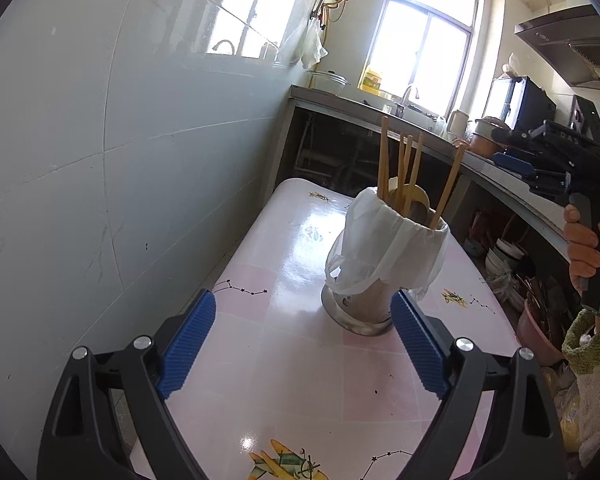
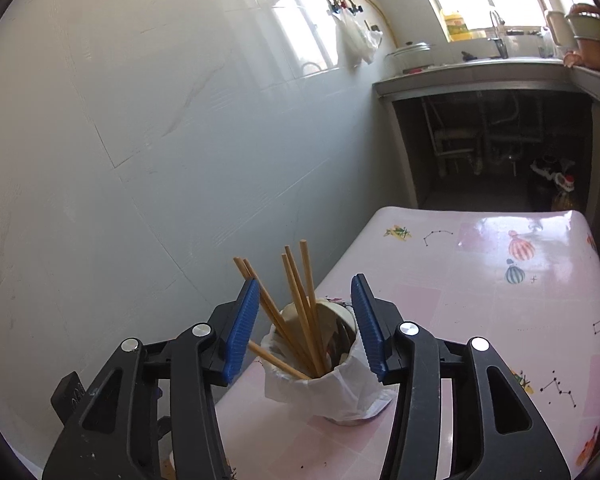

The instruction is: Organize utensils

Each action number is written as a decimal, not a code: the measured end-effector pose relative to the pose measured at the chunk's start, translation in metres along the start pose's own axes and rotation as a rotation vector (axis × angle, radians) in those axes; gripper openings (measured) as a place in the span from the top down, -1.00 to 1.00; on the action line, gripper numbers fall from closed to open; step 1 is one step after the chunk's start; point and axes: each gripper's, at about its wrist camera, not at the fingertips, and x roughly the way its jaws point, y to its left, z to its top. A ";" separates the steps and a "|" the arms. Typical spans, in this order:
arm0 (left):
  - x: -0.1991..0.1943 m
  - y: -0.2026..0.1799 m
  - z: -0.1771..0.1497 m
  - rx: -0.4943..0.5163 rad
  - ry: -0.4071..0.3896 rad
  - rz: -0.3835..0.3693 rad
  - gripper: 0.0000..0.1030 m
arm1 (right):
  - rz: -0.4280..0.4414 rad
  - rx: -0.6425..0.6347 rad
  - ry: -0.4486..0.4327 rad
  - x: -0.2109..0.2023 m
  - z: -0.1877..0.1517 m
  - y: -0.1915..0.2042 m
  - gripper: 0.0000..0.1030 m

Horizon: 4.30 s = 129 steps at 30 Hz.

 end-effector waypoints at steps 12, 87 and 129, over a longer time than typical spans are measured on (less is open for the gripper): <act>-0.006 -0.012 0.005 0.006 0.005 0.100 -0.89 | -0.166 -0.124 -0.052 -0.030 -0.070 0.036 -0.61; 0.038 -0.036 0.000 0.139 0.205 0.337 -0.89 | -0.771 0.017 0.130 -0.051 -0.181 -0.009 -0.84; 0.032 -0.048 -0.001 0.161 0.180 0.322 -0.89 | -0.751 -0.008 0.132 -0.048 -0.180 -0.005 -0.84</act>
